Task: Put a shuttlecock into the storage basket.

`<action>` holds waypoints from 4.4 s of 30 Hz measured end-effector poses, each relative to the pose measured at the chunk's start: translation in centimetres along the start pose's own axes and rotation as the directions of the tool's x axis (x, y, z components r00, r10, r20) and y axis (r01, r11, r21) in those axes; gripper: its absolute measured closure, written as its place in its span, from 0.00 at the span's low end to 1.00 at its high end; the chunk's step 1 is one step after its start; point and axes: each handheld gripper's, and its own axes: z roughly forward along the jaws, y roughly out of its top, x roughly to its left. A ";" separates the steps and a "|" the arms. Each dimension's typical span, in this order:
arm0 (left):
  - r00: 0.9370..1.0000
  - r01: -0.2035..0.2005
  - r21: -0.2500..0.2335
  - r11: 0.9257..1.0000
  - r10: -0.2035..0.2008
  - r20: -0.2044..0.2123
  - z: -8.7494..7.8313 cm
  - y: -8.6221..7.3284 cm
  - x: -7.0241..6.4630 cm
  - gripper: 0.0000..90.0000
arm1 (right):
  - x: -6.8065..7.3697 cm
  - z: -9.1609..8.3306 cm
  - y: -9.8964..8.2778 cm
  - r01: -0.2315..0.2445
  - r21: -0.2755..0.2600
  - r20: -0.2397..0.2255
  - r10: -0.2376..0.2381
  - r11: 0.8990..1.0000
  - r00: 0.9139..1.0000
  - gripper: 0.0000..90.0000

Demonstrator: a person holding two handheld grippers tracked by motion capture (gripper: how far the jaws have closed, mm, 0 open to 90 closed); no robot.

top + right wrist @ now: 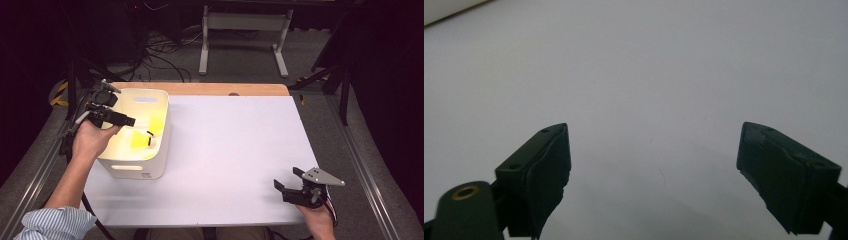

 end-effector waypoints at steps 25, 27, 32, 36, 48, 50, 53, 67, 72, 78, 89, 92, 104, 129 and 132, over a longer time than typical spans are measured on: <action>0.999 0.044 -0.022 0.999 -0.044 -0.023 -1.7 -1.1 2.1 0.37 | 0.0 0.0 0.0 0.003 0.002 0.001 -0.003 1.000 1.000 0.16; 0.998 0.052 -0.024 0.998 -0.052 -0.027 -1.7 -1.2 2.3 0.37 | 0.0 0.0 0.0 0.002 0.001 0.000 -0.002 1.000 1.000 0.16; 0.998 0.059 -0.029 0.998 -0.060 -0.030 -2.0 -1.5 2.8 0.37 | 0.0 0.0 0.0 0.003 0.001 0.000 -0.003 1.000 1.000 0.16; 0.997 0.070 -0.032 0.997 -0.071 -0.033 -2.2 -1.8 3.1 0.37 | 0.0 0.0 0.0 0.003 0.002 -0.001 -0.003 1.000 1.000 0.16; 0.994 0.100 -0.045 0.994 -0.102 -0.039 -2.6 -2.5 4.3 0.37 | 0.0 0.1 0.0 0.002 0.004 -0.001 -0.002 1.000 1.000 0.16; 0.993 0.107 -0.046 0.993 -0.109 -0.042 -2.7 -2.6 4.4 0.37 | 0.0 0.1 0.0 0.002 0.004 -0.002 -0.002 1.000 1.000 0.16; 0.993 0.109 -0.050 0.993 -0.111 -0.043 -2.8 -2.7 4.6 0.37 | 0.0 0.1 0.0 0.002 0.004 -0.002 -0.002 1.000 1.000 0.16; 0.988 0.141 -0.055 0.989 -0.144 -0.063 -3.1 -3.7 5.8 0.38 | 0.0 0.1 0.0 0.001 0.004 -0.002 -0.001 1.000 1.000 0.16; 0.985 0.152 -0.061 0.986 -0.157 -0.071 -3.3 -4.3 6.3 0.38 | 0.1 0.1 0.0 0.001 0.003 -0.003 -0.001 1.000 1.000 0.16; 0.983 0.156 -0.068 0.985 -0.162 -0.083 -3.4 -5.0 6.6 0.38 | 0.1 0.1 0.1 0.005 0.004 -0.003 -0.005 1.000 1.000 0.16; 0.983 0.150 -0.082 0.985 -0.157 -0.098 -3.5 -5.8 6.5 0.38 | 0.1 0.1 0.1 0.006 0.001 -0.006 -0.006 1.000 1.000 0.16; 0.982 0.151 -0.087 0.985 -0.160 -0.097 -3.5 -6.1 6.5 0.38 | 0.1 0.1 0.1 0.007 0.000 -0.006 -0.007 1.000 1.000 0.16; 0.981 0.162 -0.092 0.983 -0.170 -0.089 -3.2 -7.6 6.7 0.38 | 0.1 0.2 0.1 0.007 0.003 -0.006 -0.007 1.000 1.000 0.16; 0.981 0.158 -0.102 0.982 -0.167 -0.095 -2.6 -9.5 6.3 0.38 | 0.2 0.2 0.1 0.006 0.002 -0.009 -0.006 1.000 1.000 0.16; 0.982 0.156 -0.104 0.982 -0.166 -0.094 -2.7 -9.7 6.3 0.38 | 0.2 0.2 0.1 0.009 0.002 -0.009 -0.009 1.000 1.000 0.16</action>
